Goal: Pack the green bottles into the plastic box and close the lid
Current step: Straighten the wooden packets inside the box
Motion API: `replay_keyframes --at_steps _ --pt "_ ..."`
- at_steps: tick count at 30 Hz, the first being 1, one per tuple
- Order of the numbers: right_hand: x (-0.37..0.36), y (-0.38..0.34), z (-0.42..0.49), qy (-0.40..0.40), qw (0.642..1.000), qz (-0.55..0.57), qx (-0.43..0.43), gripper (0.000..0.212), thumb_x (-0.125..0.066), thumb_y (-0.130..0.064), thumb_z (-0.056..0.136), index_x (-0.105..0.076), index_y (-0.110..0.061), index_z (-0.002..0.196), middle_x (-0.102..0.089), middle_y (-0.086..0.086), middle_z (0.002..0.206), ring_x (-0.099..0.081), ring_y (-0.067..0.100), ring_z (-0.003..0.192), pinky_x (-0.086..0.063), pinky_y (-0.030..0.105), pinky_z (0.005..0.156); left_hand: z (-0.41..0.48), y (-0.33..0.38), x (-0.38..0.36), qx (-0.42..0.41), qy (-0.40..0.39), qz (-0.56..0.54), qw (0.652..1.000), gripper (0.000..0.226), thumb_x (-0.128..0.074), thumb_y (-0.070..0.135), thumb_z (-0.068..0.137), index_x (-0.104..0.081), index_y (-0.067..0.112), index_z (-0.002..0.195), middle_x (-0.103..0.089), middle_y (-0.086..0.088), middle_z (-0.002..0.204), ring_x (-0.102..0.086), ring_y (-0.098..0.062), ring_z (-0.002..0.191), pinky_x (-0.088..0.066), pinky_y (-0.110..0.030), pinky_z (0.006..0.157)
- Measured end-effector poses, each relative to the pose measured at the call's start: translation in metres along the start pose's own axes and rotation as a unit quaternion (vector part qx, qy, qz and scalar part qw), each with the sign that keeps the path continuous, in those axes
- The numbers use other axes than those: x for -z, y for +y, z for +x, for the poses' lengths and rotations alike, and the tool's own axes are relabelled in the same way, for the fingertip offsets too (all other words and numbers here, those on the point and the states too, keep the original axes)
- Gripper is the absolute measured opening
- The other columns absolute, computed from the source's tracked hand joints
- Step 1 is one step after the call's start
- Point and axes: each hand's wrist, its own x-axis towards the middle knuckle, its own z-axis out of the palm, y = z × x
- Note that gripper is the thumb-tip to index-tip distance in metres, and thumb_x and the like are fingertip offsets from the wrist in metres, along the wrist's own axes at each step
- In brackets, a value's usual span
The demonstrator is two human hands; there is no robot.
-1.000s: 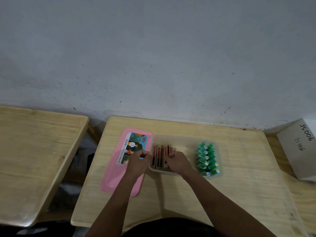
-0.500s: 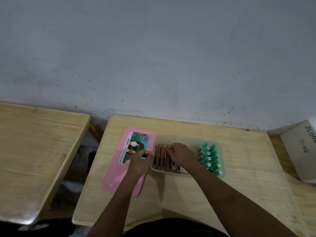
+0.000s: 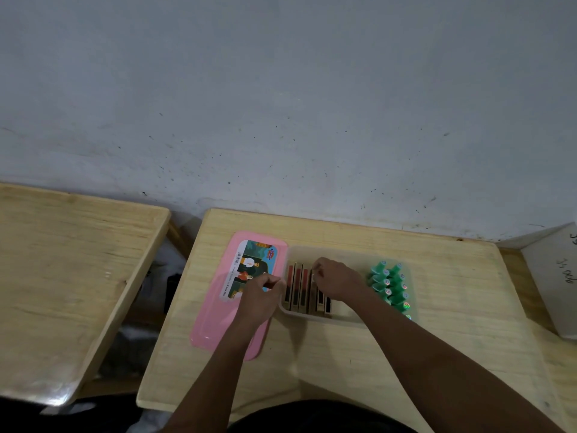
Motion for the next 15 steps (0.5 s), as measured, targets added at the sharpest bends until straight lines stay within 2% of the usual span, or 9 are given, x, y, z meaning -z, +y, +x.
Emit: replay_keyframes --at_steps 3,6,8,11,13,15 --pt "-0.003 0.004 -0.002 0.026 0.998 0.056 -0.007 0.017 -0.043 -0.044 0.093 -0.051 -0.030 0.100 -0.065 -0.008 0.081 -0.062 0.017 0.072 -0.046 0.030 0.064 0.000 -0.001 0.000 -0.001 -0.003 0.004 1.000 0.011 -0.056 0.018 0.093 -0.062 0.018 0.084 -0.062 0.004 0.087 -0.056 -0.003 0.084 -0.044 -0.017 0.066" --pt "-0.006 0.006 -0.005 0.061 0.992 0.106 -0.030 0.013 -0.052 -0.045 0.085 -0.050 -0.032 0.090 -0.066 -0.007 0.072 -0.064 0.016 0.063 -0.050 0.032 0.065 0.000 -0.001 0.000 -0.005 -0.006 0.009 1.000 0.014 -0.056 0.018 0.093 -0.060 0.022 0.081 -0.063 0.004 0.085 -0.060 -0.011 0.083 -0.049 -0.024 0.071" --pt "-0.008 0.007 -0.007 0.083 0.986 0.137 -0.040 0.013 -0.057 -0.041 0.083 -0.051 -0.031 0.087 -0.067 -0.007 0.073 -0.064 0.014 0.060 -0.052 0.032 0.066 0.001 -0.002 0.001 -0.007 -0.010 0.005 1.000 0.013 -0.056 0.018 0.093 -0.062 0.021 0.082 -0.064 0.001 0.086 -0.061 -0.014 0.083 -0.052 -0.027 0.072" --pt "-0.009 0.008 -0.008 0.101 0.974 0.197 -0.055 0.010 -0.063 -0.032 0.084 -0.056 -0.027 0.089 -0.067 -0.006 0.083 -0.060 0.011 0.061 -0.047 0.027 0.061 0.001 -0.002 0.000 -0.009 -0.006 -0.002 1.000 0.012 -0.056 0.017 0.093 -0.063 0.016 0.083 -0.064 0.000 0.085 -0.061 -0.015 0.081 -0.050 -0.023 0.067" --pt "-0.010 0.009 -0.006 0.105 0.968 0.219 -0.062 0.012 -0.064 -0.029 0.085 -0.061 -0.024 0.095 -0.069 -0.001 0.096 -0.059 0.010 0.069 -0.043 0.024 0.060 0.001 -0.002 0.000 -0.009 -0.003 0.000 1.000 0.012 -0.056 0.017 0.093 -0.063 0.015 0.084 -0.063 0.000 0.084 -0.060 -0.013 0.081 -0.049 -0.022 0.066" --pt "-0.013 0.010 -0.005 0.106 0.966 0.227 -0.065 0.022 -0.065 -0.031 0.085 -0.064 -0.020 0.104 -0.069 0.001 0.102 -0.061 0.012 0.080 -0.043 0.024 0.067 0.000 -0.001 -0.001 -0.013 -0.003 0.004 1.000 0.012 -0.056 0.018 0.093 -0.063 0.016 0.083 -0.063 0.001 0.084 -0.059 -0.013 0.082 -0.049 -0.024 0.070"
